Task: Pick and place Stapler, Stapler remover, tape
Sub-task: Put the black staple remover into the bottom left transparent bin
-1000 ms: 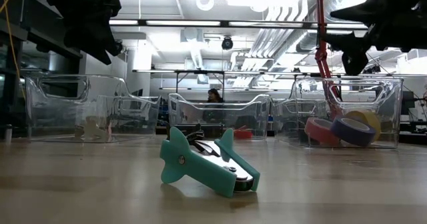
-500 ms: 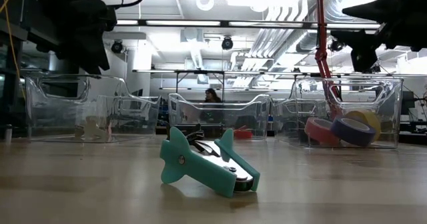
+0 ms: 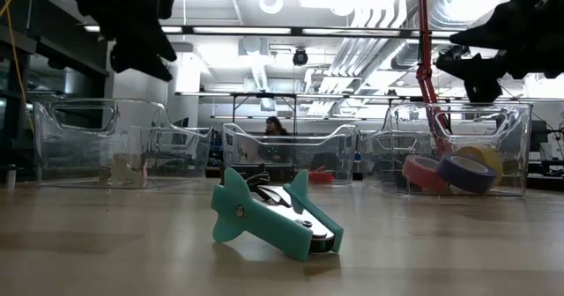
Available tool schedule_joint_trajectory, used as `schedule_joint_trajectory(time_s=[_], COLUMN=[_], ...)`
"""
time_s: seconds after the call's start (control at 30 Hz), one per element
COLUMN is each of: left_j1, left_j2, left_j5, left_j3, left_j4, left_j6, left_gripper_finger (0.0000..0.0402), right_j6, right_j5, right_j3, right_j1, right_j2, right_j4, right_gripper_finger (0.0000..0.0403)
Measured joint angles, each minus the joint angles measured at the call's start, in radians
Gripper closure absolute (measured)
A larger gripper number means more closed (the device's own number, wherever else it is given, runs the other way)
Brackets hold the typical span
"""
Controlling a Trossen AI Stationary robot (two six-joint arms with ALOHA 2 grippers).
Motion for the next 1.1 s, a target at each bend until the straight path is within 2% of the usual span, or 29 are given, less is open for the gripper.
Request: schedule_joint_trajectory(time_s=[0.13,0.43,0.6,0.8,1.1], left_j1=[0.000,0.000,0.000,0.000,-0.002], left_j2=[0.045,0.223,0.316,0.433,0.605], left_j5=[0.049,0.294,0.413,0.449,0.470], left_j3=[0.000,0.000,0.000,0.024,0.126], left_j4=[0.063,0.257,0.309,0.368,0.367], left_j6=[0.054,0.250,0.473,0.639,0.717], left_gripper_finger=[0.0172,0.0172,0.0172,0.0172,0.0172], right_j6=[-0.024,-0.035,-0.007,-0.074,-0.072], right_j5=[-0.008,-0.023,0.104,0.114,0.116], right_j3=[0.000,0.000,0.000,0.000,0.000], right_j1=[0.000,0.000,-0.002,-0.002,-0.002], right_j2=[0.009,0.015,0.015,0.022,0.028], right_j4=[-0.004,-0.008,0.015,0.022,0.026], right_gripper_finger=[0.0196,0.0196,0.0196,0.0196,0.0196])
